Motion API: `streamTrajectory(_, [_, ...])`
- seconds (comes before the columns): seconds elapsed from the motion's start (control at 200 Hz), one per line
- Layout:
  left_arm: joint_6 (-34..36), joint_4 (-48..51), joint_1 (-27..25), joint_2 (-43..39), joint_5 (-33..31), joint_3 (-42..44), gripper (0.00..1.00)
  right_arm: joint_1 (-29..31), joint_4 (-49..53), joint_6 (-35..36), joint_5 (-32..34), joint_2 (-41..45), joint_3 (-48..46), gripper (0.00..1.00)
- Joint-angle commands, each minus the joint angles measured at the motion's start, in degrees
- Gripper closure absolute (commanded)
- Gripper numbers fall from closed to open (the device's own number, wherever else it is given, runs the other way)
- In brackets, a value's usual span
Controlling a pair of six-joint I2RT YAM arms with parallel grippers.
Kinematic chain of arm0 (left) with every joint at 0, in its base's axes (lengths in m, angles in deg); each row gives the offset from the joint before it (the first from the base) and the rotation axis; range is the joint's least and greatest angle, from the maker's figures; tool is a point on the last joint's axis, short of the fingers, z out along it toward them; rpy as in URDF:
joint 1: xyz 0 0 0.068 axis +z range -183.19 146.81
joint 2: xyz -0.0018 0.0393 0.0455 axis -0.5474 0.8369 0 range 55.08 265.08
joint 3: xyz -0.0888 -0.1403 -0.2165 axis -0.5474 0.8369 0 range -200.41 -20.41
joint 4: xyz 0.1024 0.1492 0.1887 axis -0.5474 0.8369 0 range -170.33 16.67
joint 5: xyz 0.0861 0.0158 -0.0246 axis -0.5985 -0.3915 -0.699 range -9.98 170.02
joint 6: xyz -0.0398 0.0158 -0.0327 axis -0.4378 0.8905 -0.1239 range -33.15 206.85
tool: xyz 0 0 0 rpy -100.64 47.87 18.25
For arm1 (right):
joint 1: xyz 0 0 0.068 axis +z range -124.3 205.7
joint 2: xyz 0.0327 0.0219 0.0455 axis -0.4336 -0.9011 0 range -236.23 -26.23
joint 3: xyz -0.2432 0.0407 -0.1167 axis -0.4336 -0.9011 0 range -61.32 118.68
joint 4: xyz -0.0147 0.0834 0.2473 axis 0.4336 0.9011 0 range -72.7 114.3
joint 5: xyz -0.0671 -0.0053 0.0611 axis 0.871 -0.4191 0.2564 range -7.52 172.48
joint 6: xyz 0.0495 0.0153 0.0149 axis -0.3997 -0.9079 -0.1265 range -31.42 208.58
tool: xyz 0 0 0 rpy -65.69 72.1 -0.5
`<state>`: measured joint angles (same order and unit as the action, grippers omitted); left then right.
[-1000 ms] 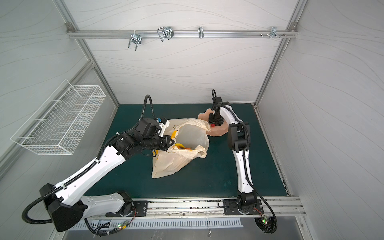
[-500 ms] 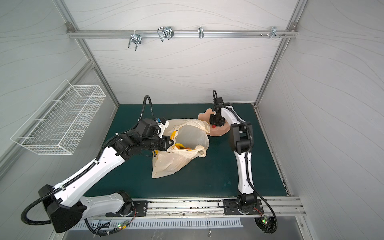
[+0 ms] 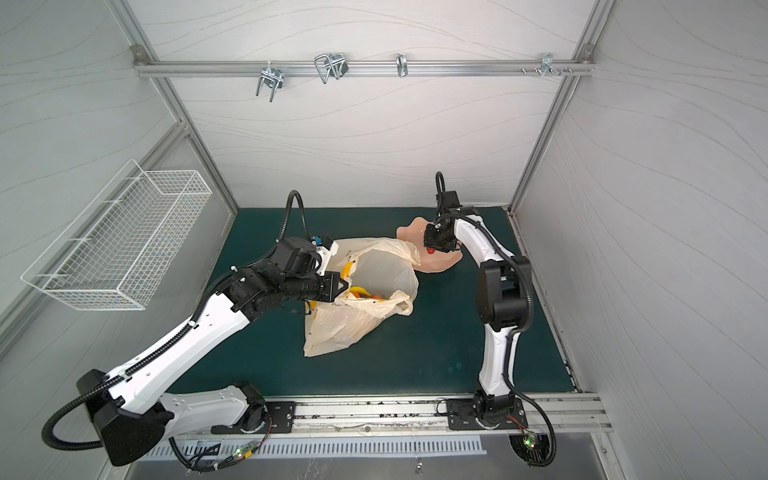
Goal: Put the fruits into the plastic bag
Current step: 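Lift the strawberry out of the bowl and carry it over the bag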
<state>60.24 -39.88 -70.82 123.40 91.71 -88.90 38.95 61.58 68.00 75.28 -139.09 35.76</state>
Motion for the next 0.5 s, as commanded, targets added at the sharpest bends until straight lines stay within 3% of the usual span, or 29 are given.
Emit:
streamTrajectory(0.0, [0.81,-2.02,-0.34,0.60,1.10,-2.59,1.00,-0.64,-1.26,-2.04,-3.45,5.50,-4.53,0.70])
streamTrajectory(0.495, [1.90,-2.57,-0.33,2.13,3.41,-3.93,1.00,-1.39,-8.29,-12.93,-13.14,29.88,-33.33,0.71])
